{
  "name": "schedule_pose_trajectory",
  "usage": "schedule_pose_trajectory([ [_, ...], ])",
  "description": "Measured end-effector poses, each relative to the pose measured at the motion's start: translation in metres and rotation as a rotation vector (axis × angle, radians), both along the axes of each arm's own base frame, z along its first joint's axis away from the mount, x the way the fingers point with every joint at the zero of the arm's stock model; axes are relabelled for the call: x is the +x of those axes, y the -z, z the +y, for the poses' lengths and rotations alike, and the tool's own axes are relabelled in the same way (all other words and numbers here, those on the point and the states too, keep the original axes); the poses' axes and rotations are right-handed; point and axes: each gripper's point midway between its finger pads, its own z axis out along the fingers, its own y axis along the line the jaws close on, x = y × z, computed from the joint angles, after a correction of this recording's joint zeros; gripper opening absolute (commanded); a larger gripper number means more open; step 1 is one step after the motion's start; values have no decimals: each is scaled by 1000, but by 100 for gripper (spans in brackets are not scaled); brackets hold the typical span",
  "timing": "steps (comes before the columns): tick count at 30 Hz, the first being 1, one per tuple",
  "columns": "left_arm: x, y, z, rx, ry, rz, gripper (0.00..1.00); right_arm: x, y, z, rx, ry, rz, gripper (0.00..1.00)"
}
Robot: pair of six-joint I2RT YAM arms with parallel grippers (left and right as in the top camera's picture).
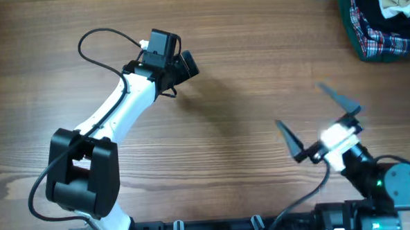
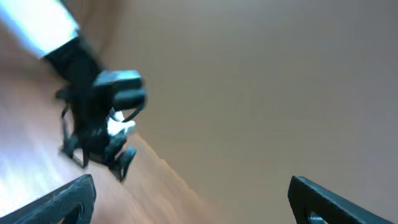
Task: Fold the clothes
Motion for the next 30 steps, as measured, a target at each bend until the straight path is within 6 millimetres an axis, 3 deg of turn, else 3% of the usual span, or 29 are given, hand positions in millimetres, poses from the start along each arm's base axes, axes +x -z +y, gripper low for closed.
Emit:
schedule_pose_trajectory([
  [2, 0, 0, 0, 0, 0, -1, 100, 6, 14, -15, 129, 78, 65, 100],
  [8, 0, 0, 0, 0, 0, -1, 100, 19, 76, -39, 262, 218, 159, 100],
  [13, 0, 0, 0, 0, 0, 0, 100, 26, 114, -60, 317, 338, 189, 100],
  [18, 0, 0, 0, 0, 0, -1, 100, 25, 133, -67, 325, 378, 199, 100],
  [22, 0, 0, 0, 0, 0, -1, 100, 27, 163, -68, 311, 398, 295, 100],
  [30, 0, 0, 0, 0, 0, -1, 100, 27, 163, -68, 311, 398, 296, 100],
])
